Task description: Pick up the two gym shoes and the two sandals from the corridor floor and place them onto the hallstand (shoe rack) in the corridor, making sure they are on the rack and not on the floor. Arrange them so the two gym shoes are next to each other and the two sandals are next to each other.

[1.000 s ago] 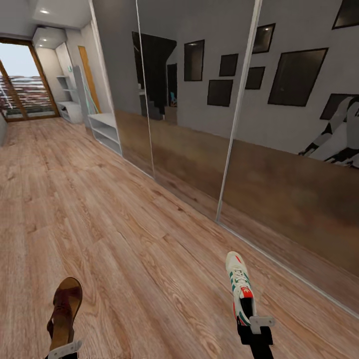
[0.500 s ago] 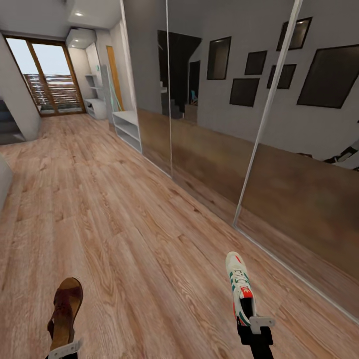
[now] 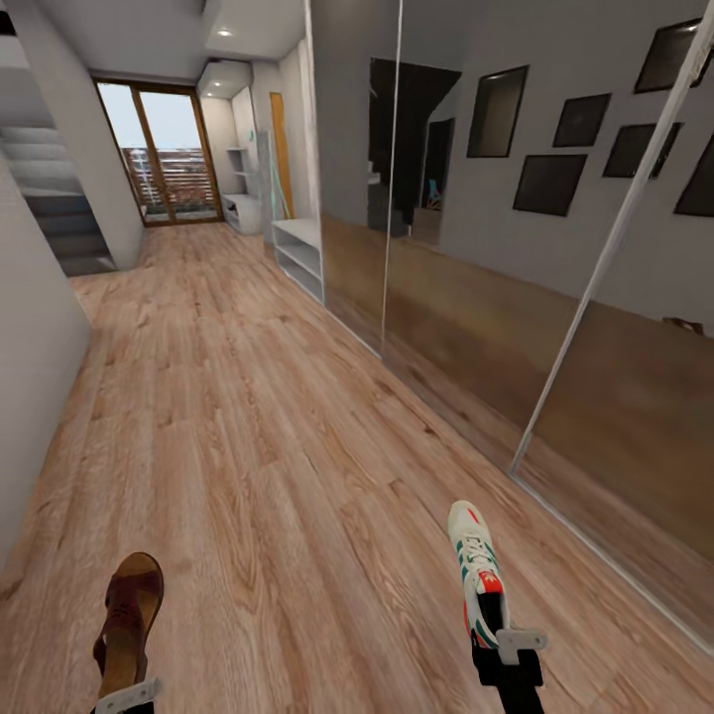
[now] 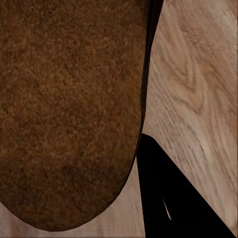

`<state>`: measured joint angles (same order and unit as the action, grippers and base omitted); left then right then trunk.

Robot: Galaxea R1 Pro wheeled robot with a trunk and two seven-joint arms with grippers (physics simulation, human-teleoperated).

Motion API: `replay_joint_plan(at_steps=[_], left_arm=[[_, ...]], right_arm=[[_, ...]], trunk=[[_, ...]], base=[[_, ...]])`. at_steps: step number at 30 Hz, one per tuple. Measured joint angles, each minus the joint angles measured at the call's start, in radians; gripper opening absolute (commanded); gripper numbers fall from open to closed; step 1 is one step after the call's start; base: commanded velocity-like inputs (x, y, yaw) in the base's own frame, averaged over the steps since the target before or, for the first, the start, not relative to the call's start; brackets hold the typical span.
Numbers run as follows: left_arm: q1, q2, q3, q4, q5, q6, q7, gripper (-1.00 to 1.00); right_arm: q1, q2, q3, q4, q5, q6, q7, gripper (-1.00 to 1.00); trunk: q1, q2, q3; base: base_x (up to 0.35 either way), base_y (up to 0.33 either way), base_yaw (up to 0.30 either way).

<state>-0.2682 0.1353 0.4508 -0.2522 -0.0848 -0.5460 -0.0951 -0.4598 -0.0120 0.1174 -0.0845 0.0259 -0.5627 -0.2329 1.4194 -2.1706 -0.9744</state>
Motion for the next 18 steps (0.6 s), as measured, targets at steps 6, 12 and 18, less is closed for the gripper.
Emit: replay_joint_plan(at_steps=[6,12,18], left_arm=[[0.000,0.000,0.000,0.001,0.001,0.000,0.000,-1.00],[0.000,0.000,0.000,0.010,0.001,0.000,0.000,-1.00],[0.000,0.000,0.000,0.014,0.001,0.000,0.000,-1.00]], right_arm=[[0.000,0.000,0.000,0.000,0.000,0.000,0.000,-1.00],[0.000,0.000,0.000,0.000,0.000,0.000,0.000,-1.00],[0.000,0.000,0.001,0.000,0.000,0.000,0.000,-1.00]], trunk=[[0.000,0.000,0.000],[0.000,0.000,0.000],[0.000,0.000,0.000]], base=[[0.334,0.000,0.279],[0.336,0.000,0.279],[0.336,0.000,0.232]])
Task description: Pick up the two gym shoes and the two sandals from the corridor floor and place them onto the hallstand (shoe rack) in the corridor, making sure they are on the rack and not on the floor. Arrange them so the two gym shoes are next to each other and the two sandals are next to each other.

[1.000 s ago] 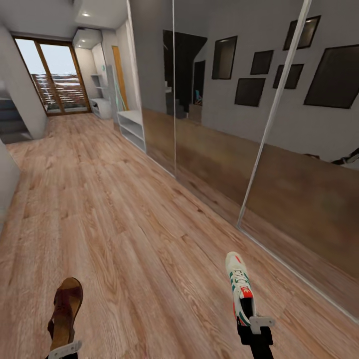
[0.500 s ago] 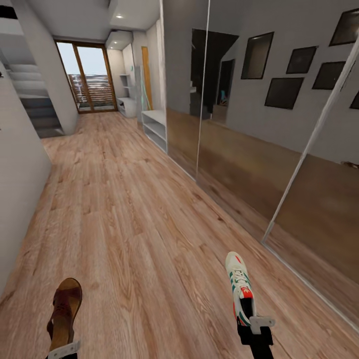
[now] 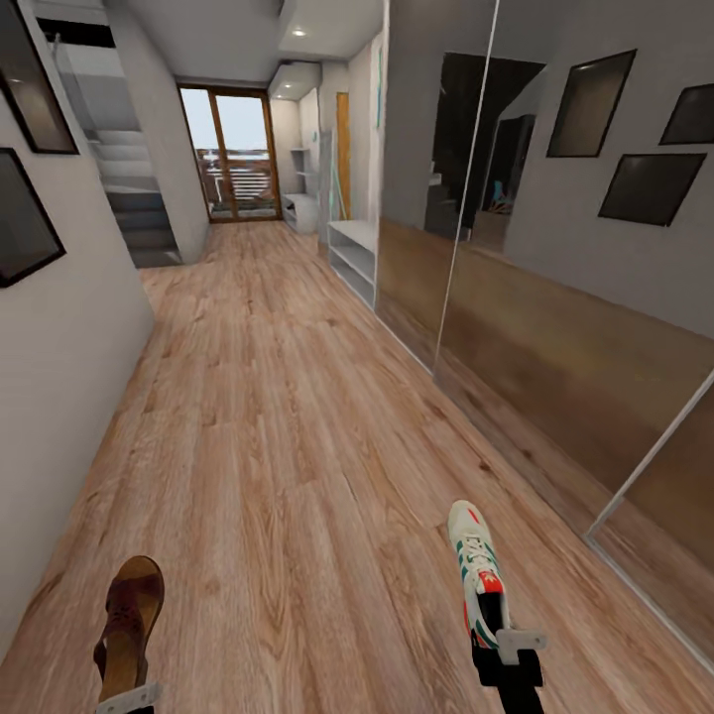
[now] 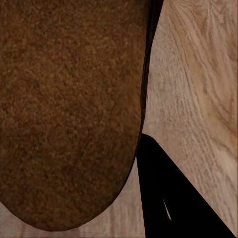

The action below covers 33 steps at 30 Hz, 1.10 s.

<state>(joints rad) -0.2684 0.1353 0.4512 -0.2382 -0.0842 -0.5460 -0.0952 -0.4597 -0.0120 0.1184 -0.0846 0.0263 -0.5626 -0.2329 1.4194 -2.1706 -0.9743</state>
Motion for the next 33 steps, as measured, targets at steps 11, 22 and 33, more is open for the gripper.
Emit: replay_joint_plan(at_steps=[11,22,33], left_arm=[[0.000,0.000,0.000,0.000,0.000,0.000,0.000,-1.00],[0.000,0.000,0.000,0.001,0.000,0.000,0.000,-1.00],[0.000,0.000,0.000,0.001,0.001,0.000,0.000,-1.00]], right_arm=[[0.000,0.000,-0.001,0.000,0.000,0.000,0.000,-1.00],[0.000,0.000,0.000,0.000,0.000,0.000,0.000,-1.00],[0.000,0.000,0.000,0.000,0.000,0.000,0.000,-1.00]], trunk=[[0.000,0.000,0.002],[0.000,0.000,0.009],[0.000,0.000,0.009]], base=[[0.336,0.000,0.079],[0.337,0.000,0.241],[0.338,0.000,0.278]])
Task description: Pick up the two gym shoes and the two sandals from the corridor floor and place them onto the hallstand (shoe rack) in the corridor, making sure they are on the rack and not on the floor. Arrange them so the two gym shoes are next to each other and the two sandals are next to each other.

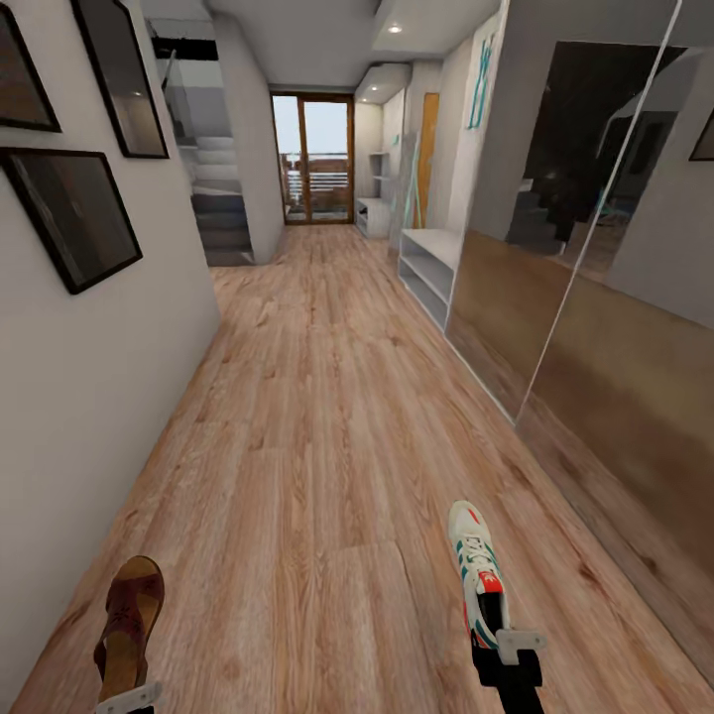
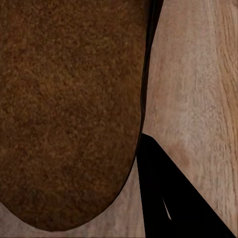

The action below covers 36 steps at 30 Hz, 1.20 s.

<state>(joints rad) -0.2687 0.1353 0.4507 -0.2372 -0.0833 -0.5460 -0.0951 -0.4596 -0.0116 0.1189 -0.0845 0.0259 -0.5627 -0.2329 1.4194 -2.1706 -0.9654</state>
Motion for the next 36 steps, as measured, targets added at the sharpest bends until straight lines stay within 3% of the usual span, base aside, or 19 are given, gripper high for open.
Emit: replay_joint_plan(at_steps=[8,36], left_arm=[[0.000,0.000,0.000,0.000,0.000,0.000,0.000,-1.00],[0.000,0.000,0.002,0.000,0.000,0.000,0.001,-1.00]], right_arm=[[0.000,0.000,0.001,0.000,0.000,0.000,0.000,-1.00],[0.000,-0.010,0.003,0.001,0.007,0.000,0.008,-1.00]], trunk=[[0.000,0.000,0.000],[0.000,0.000,0.000]], base=[[0.338,0.000,0.201],[0.338,0.000,0.004]])
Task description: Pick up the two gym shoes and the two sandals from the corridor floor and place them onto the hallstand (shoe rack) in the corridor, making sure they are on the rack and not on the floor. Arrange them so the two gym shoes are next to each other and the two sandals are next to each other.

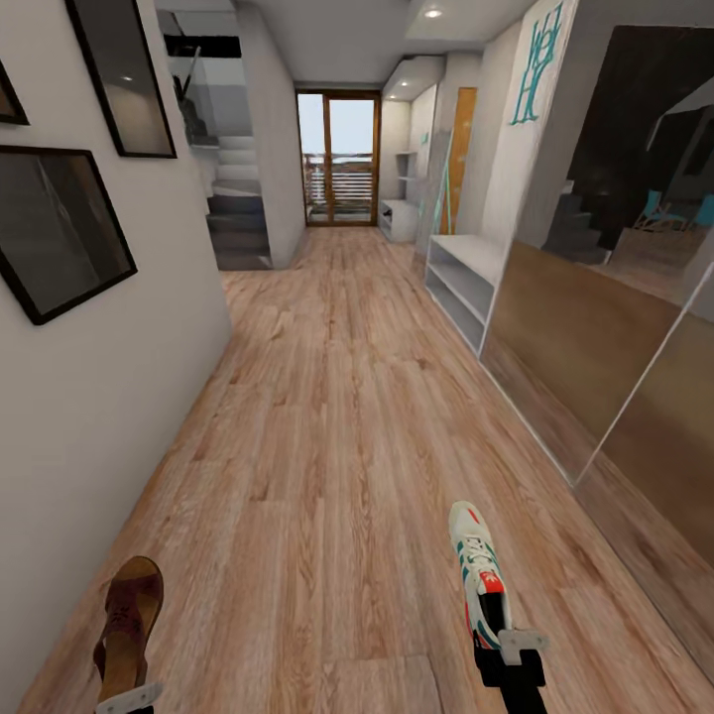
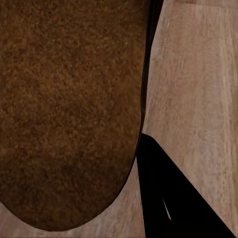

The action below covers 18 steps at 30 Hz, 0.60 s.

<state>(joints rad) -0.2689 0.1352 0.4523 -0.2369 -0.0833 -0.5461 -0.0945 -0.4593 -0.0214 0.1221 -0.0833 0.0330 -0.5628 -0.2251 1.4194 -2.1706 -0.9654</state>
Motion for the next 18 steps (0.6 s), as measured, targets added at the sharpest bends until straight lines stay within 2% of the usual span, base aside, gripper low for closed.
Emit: replay_joint_plan(at_steps=[10,18], left_arm=[[0.000,0.000,0.000,0.000,0.000,0.000,0.000,-1.00],[0.000,0.000,0.000,0.000,0.000,0.000,0.000,-1.00]], right_arm=[[0.000,0.004,0.000,0.000,0.000,0.000,0.000,-1.00],[0.000,0.005,0.000,0.000,0.000,0.000,0.000,-1.00]], trunk=[[0.000,0.000,0.000],[0.000,0.000,0.006]], base=[[0.338,0.000,0.011],[0.338,0.000,0.142]])
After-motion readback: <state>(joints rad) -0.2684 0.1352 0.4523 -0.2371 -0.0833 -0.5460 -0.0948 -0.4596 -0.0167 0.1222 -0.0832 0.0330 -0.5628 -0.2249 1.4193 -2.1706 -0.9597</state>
